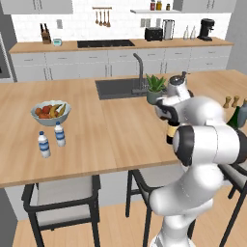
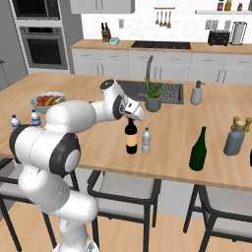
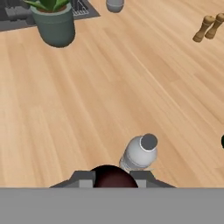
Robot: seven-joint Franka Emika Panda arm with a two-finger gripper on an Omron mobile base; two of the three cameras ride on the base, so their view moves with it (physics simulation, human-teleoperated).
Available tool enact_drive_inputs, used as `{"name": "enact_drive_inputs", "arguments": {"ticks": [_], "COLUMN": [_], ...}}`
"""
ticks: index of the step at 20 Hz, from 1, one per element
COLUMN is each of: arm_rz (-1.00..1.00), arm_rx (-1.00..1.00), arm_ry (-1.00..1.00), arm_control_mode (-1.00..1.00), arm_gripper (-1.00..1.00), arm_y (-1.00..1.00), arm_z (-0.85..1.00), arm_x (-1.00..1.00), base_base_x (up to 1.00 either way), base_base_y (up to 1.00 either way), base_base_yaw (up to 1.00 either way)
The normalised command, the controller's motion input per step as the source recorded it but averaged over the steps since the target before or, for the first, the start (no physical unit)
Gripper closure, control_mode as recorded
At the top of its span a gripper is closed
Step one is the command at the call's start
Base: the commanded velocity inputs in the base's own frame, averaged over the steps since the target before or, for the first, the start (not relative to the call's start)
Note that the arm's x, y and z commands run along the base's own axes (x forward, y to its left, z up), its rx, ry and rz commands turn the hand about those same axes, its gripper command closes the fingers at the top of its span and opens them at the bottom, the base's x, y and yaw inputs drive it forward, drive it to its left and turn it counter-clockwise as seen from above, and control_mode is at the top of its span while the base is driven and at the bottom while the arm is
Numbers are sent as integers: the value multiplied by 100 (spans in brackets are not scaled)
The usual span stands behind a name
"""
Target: Move the plastic bottles in the middle to the plastics group, and the glass bottles in the middle to the glass group.
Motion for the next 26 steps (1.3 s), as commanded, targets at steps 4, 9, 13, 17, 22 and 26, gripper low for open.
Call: {"name": "enact_drive_inputs", "arguments": {"ticks": [4,9,13,17,22,26], "arm_rz": [0,0,0,0,0,3], "arm_rx": [0,-5,-12,-10,-5,0], "arm_ry": [0,0,0,2,1,0], "arm_control_mode": [-100,-100,-100,-100,-100,-100], "arm_gripper": [100,100,100,100,100,100], "arm_y": [-15,-42,-58,-57,-50,-52], "arm_z": [14,4,0,4,5,8], "arm_x": [-66,-29,0,10,35,31], "base_base_x": [0,0,0,0,0,0], "base_base_y": [0,0,0,0,0,0], "base_base_yaw": [0,0,0,0,0,0]}}
